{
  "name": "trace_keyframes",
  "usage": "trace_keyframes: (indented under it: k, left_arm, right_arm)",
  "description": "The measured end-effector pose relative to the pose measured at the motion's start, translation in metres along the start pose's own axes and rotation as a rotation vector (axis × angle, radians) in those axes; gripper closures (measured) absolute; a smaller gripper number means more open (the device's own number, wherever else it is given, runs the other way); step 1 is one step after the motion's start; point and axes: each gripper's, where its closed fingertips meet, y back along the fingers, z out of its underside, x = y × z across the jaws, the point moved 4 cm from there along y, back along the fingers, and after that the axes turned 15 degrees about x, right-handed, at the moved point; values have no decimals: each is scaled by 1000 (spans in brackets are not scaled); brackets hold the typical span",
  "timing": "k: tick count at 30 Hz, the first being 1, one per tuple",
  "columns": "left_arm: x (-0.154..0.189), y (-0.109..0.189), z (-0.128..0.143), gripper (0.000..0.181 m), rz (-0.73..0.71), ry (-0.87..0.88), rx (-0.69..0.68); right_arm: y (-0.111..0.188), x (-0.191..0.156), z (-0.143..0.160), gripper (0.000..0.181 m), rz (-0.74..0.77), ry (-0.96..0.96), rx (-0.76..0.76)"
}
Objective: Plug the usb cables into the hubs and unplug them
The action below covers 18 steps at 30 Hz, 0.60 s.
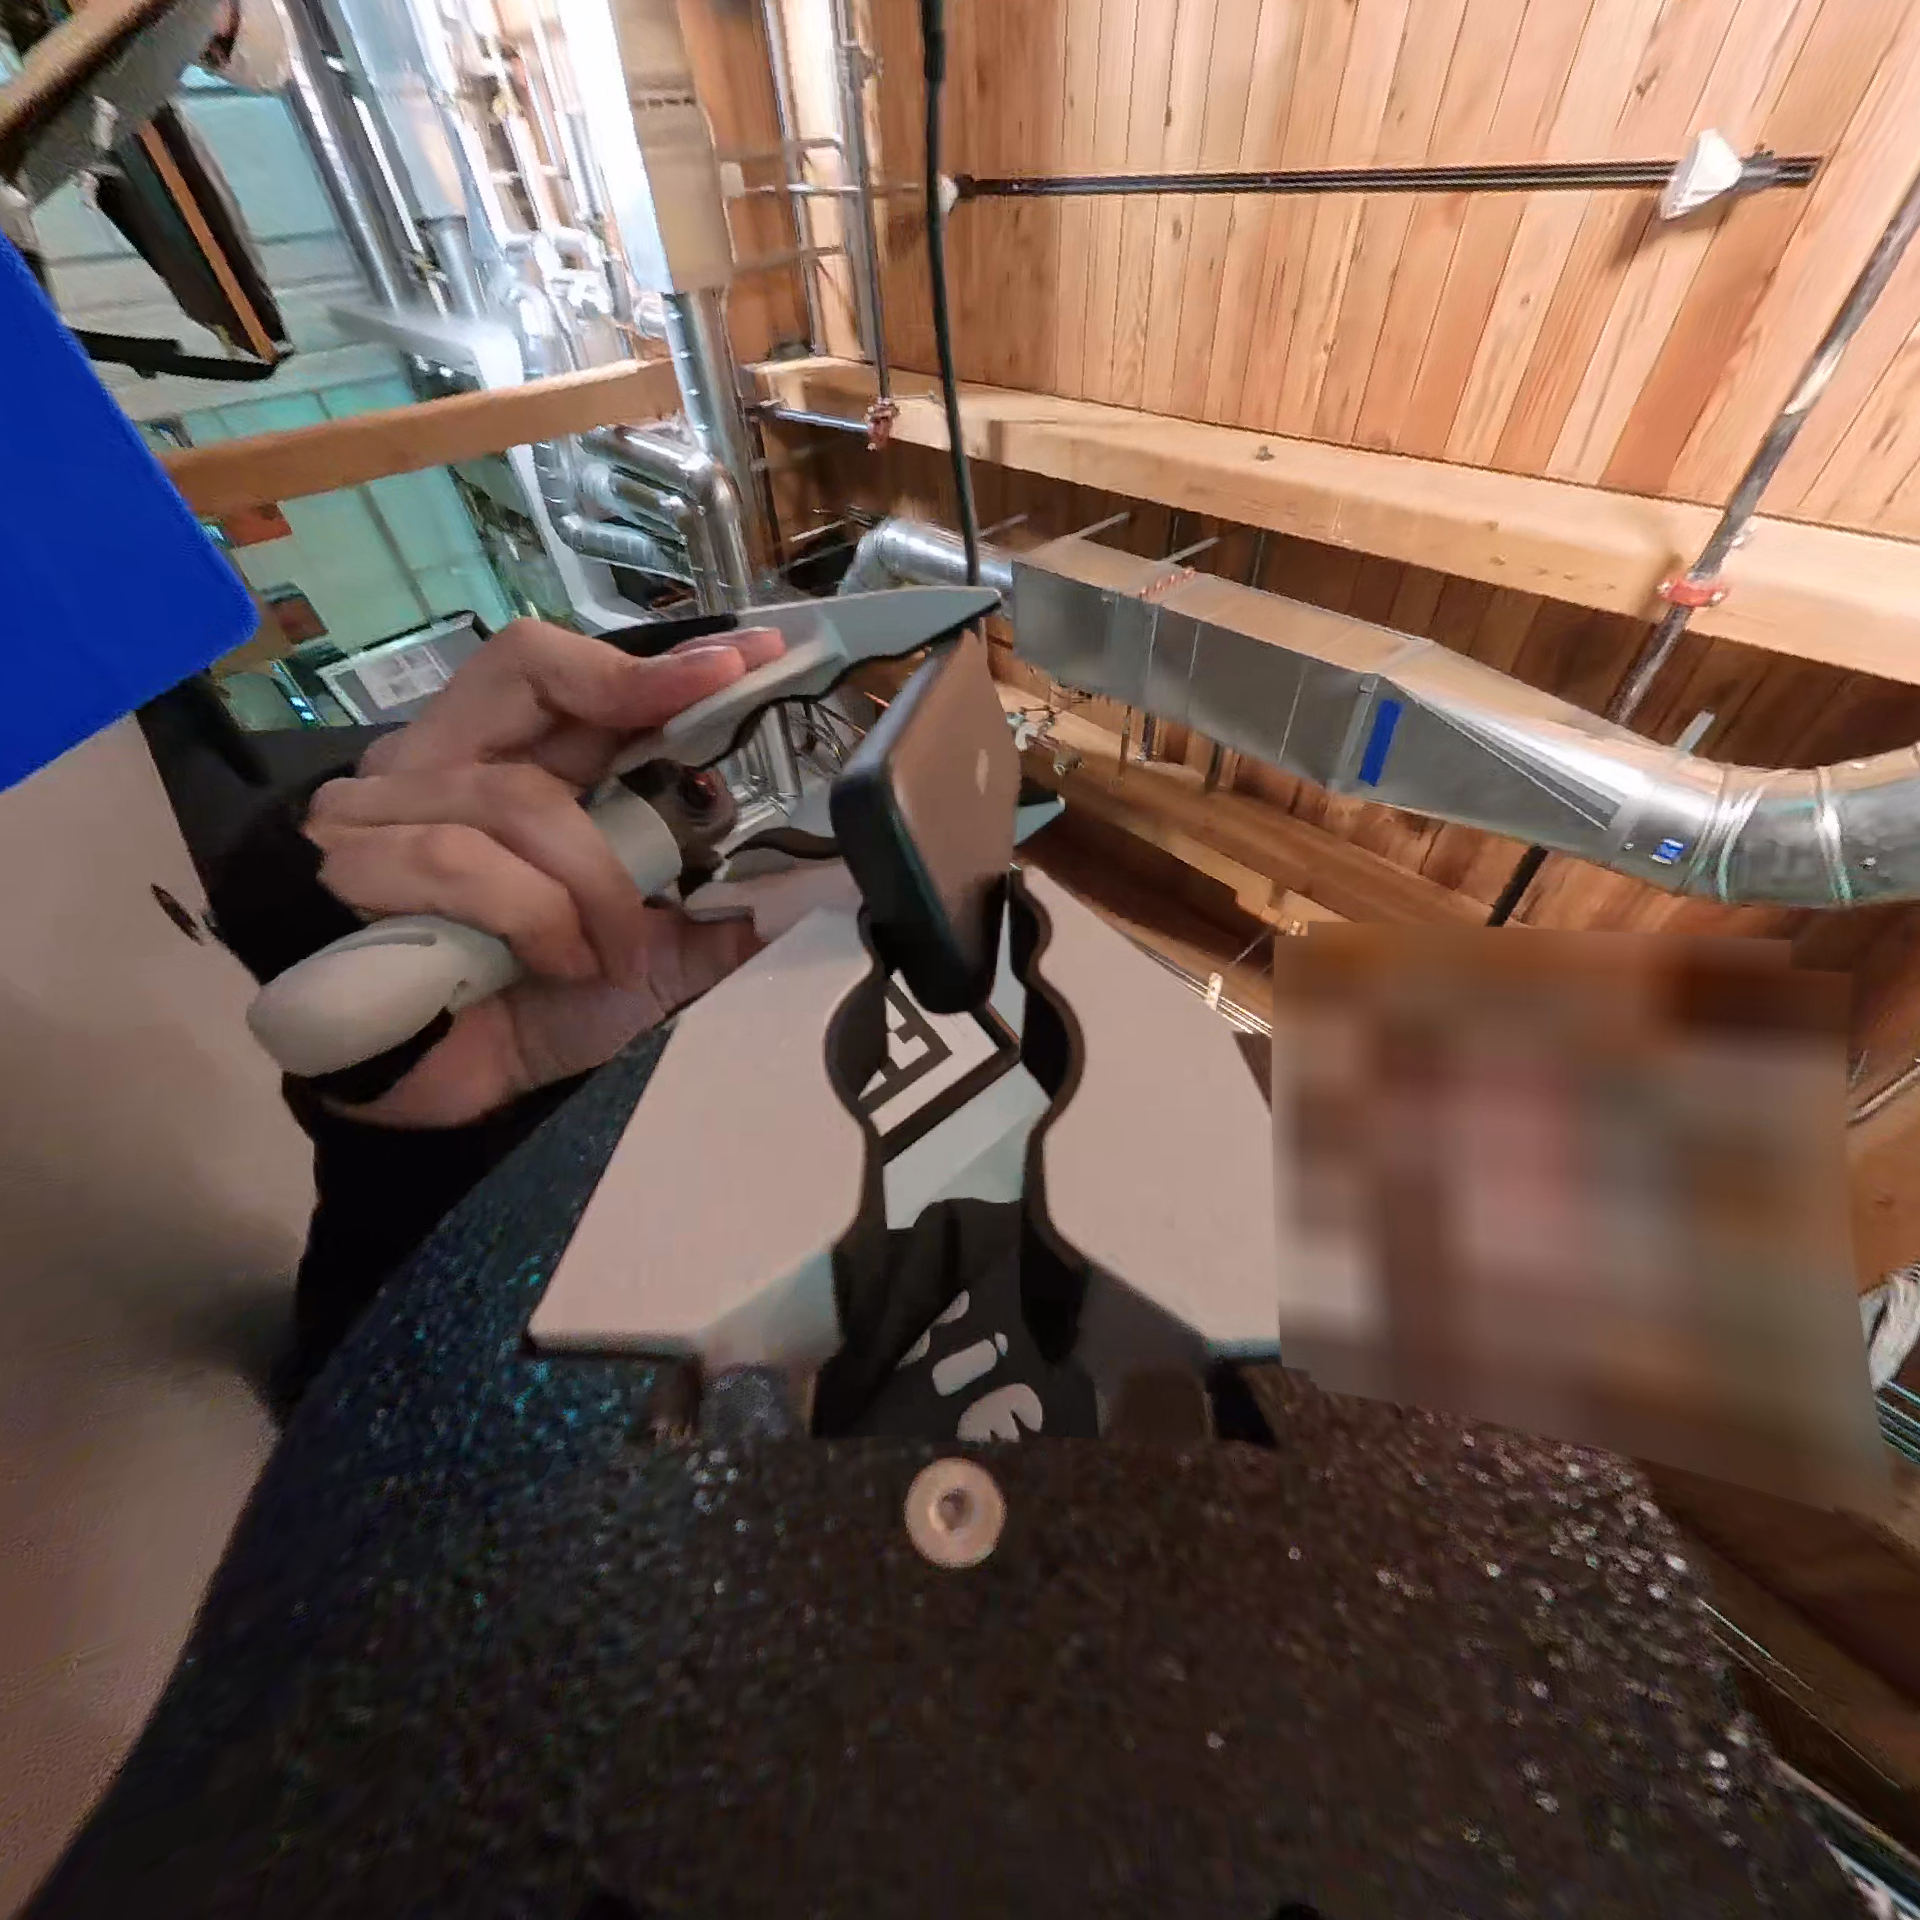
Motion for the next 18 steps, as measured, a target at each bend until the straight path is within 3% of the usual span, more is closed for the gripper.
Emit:
trace_keyframes:
  k: [1, 3, 8, 13, 18]
  left_arm:
    - [0, 1, -2, 163, -7, -10, 9]
    - [1, 3, -9, 164, -27, -53, 51]
    - [18, 9, -30, 167, -94, -361, 193]
    - [11, 23, -42, 171, -190, -409, 186]
    - [3, 34, -56, 172, -251, -387, 285]
  right_arm:
    - [0, -1, 1, 139, -6, 20, -18]
    - [1, 1, 4, 139, 1, 60, -57]
    - [10, 8, 17, 139, 11, 136, -211]
    - [27, 13, 34, 139, -12, 265, -414]
    - [62, 37, 29, 80, 190, 529, -591]
